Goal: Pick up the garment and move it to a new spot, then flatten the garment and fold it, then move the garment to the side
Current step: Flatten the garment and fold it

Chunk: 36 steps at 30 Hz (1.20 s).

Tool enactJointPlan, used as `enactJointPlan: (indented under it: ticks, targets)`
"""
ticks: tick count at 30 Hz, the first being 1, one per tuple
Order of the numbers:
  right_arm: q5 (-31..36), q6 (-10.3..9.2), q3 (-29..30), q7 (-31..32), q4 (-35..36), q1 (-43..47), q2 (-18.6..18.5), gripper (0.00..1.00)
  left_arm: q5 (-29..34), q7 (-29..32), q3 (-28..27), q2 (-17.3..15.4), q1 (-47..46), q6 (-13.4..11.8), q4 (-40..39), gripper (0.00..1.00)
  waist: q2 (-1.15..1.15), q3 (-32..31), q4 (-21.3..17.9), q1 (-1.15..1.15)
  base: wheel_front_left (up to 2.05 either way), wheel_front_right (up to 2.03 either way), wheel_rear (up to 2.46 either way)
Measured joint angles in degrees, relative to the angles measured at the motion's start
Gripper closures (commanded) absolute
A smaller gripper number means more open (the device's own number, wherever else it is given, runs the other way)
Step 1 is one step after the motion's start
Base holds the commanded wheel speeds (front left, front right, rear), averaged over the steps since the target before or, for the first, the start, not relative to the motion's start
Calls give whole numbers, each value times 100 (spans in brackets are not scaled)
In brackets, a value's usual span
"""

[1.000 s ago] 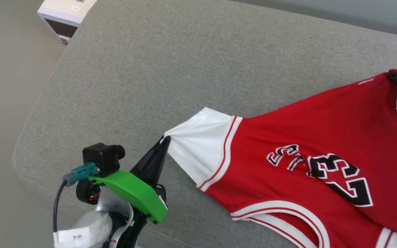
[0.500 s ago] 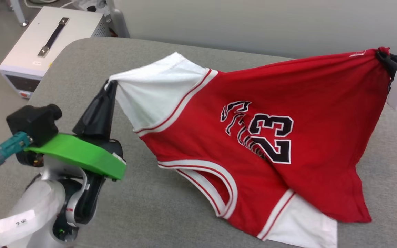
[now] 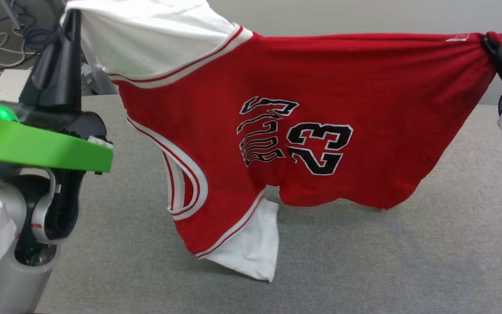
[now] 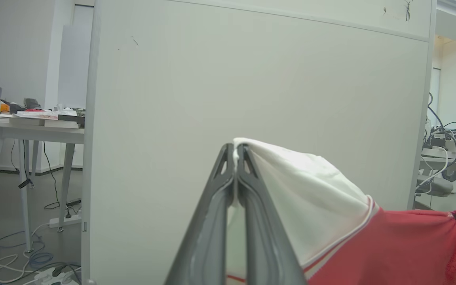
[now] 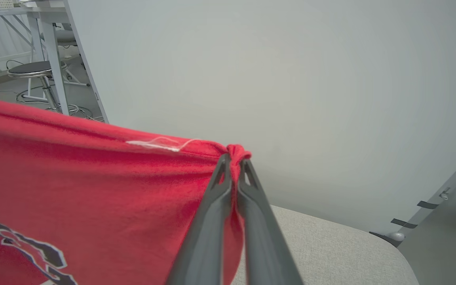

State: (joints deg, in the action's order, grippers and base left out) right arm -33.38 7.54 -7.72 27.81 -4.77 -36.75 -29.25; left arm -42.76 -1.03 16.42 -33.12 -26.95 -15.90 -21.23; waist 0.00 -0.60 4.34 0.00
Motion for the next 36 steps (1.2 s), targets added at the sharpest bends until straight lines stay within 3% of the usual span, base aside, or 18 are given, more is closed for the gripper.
enactJointPlan:
  ticks: [10, 17, 27, 36]
  targets:
    - [267, 0, 603, 118, 894, 54, 197, 100, 214, 216, -81, -299, -744, -29, -247, 100, 0, 152, -194, 0, 0, 0, 0]
    - [421, 0, 899, 145, 1287, 8, 192, 100, 394, 489, -49, -597, -1294, 171, -263, 100, 0, 508, -205, 0, 0, 0, 0]
    - [675, 1, 949, 108, 1239, -923, 98, 100, 487, 821, -55, -960, -2718, 750, 286, 100, 0, 1337, -204, 0, 0, 0, 0]
    - [980, 5, 576, -300, 282, -2644, 56, 100, 778, 813, 126, -1007, -4634, 1457, 1597, 100, 0, 2381, -220, 1, 0, 0, 0]
